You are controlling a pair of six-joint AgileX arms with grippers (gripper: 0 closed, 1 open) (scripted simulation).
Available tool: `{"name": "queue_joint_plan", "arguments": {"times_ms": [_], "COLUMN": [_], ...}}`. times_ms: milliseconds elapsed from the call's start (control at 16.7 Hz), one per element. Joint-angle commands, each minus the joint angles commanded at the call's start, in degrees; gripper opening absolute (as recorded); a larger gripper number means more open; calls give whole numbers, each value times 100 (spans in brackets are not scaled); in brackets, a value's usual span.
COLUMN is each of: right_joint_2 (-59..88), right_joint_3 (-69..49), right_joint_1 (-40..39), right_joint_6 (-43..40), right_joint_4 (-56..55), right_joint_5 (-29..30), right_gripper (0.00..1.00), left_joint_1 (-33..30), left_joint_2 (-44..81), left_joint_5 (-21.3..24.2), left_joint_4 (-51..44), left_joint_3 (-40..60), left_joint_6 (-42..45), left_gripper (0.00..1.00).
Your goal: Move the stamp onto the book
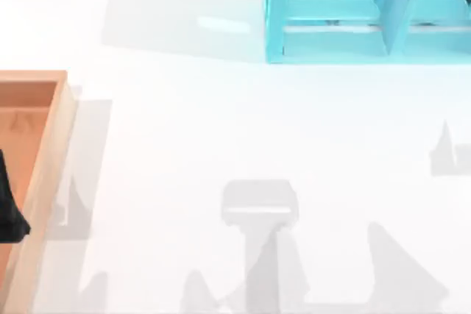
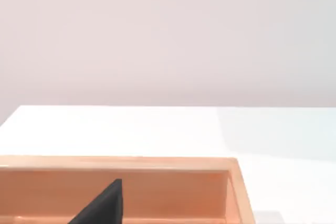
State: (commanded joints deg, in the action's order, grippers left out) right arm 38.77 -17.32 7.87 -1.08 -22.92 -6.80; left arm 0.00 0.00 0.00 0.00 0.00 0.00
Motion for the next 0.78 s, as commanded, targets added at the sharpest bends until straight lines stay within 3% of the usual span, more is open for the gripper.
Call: {"name": "queue_joint_plan", "arguments": {"times_ms": [480, 780], "right_joint_2": [5140, 7454], "right_joint_3": [-1856, -2805], "right_joint_1": [889, 1336], "right_joint_6": [-69, -52], "right_joint_4": [-2485, -3741], "right_joint_5": [-759, -1118], "right_gripper": [100, 100], "left_joint_1": [0, 0], "left_joint_2": [0, 0], "left_joint_5": [0, 0], "left_joint_4": [0, 0], "left_joint_3": [0, 0], "left_joint_6": [0, 0], "left_gripper": [100, 100]}}
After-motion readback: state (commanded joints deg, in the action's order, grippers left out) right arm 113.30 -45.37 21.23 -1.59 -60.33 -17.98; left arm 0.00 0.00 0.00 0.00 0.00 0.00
